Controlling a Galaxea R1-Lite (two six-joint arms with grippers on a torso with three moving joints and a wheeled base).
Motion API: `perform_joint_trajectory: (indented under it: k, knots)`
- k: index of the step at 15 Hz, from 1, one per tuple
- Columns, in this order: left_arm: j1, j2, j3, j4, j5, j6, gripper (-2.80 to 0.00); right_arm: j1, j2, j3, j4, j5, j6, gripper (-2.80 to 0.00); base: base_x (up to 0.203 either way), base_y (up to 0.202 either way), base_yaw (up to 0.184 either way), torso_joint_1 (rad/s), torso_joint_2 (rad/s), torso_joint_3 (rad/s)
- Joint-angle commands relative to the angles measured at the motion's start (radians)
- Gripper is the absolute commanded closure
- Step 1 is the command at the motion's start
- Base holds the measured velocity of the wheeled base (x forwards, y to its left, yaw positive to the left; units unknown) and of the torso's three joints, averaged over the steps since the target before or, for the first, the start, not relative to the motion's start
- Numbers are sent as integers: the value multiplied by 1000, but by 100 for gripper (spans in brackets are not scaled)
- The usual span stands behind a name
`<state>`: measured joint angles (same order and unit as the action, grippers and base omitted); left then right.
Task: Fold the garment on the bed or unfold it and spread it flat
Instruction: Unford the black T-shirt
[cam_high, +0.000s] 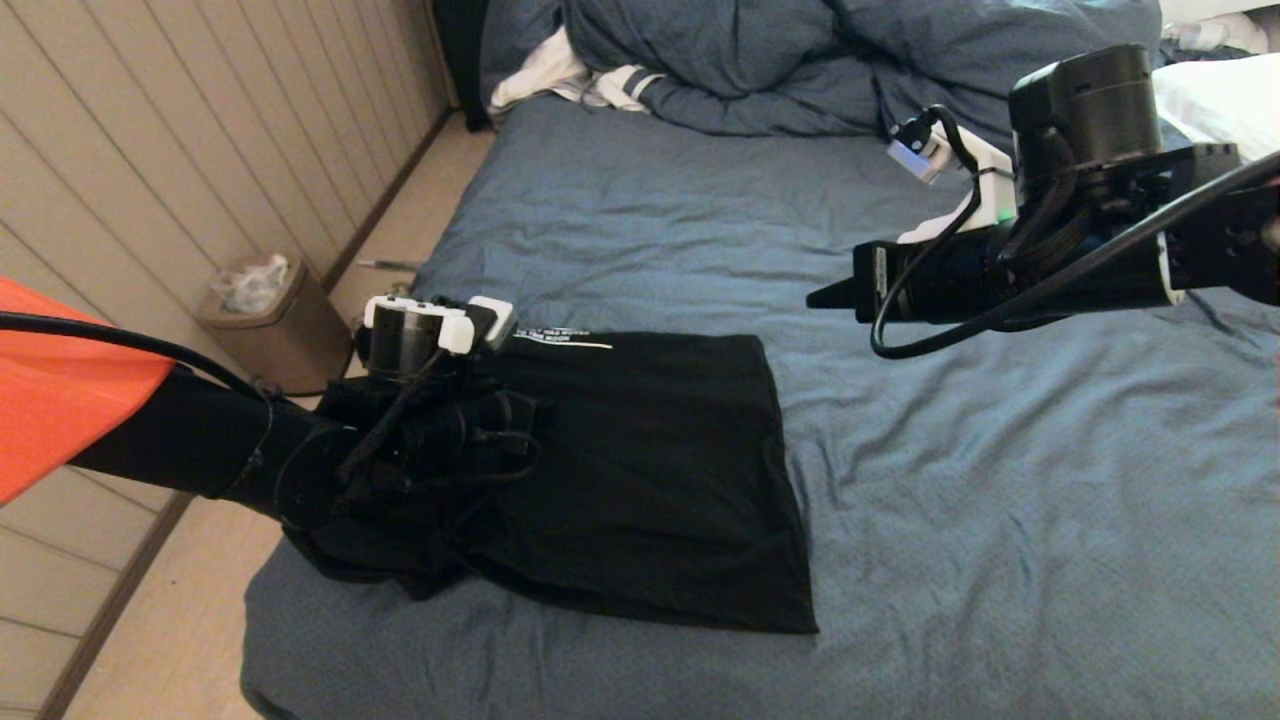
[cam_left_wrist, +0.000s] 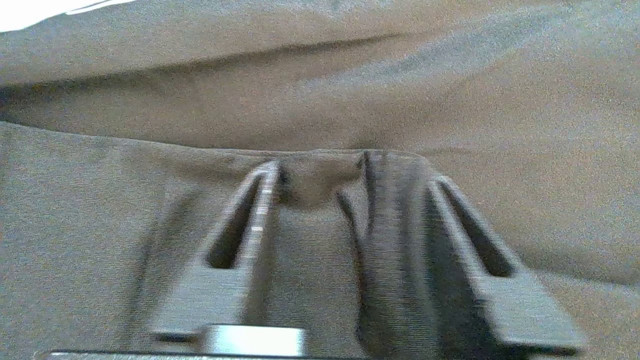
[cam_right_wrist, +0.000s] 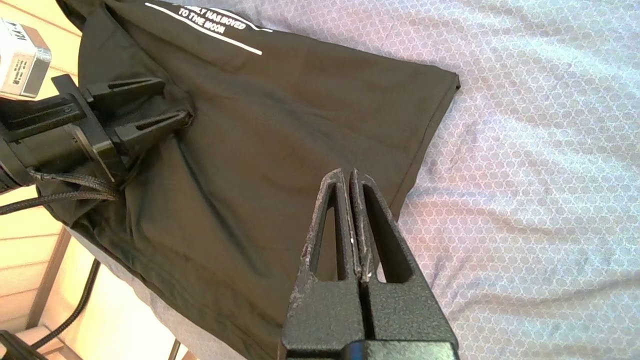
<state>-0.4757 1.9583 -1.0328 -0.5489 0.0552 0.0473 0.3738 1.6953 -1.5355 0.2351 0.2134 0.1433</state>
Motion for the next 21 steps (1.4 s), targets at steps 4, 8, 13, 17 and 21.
perform_joint_trajectory:
  k: [4,8,13,17,21]
  knots:
    - [0,-21,-1,-5,3,-1,0,0,-3,0,1,2,1,0,0,0,0,0,0,0]
    - [53,-137,-3,5,3,-5,0,0,-2,-2,1,3,2,0,0,0,0,0,0,0]
    - [232,-394,179,48,-50,-7,0,2,-3,3,3,3,2,0,0,0,0,0,0,0]
    - [253,-487,243,45,-63,-27,0,5,3,29,5,5,7,0,0,0,0,0,0,0]
    - [253,-492,230,52,-64,-60,0,8,7,116,12,6,25,0,0,0,0,0,0,0]
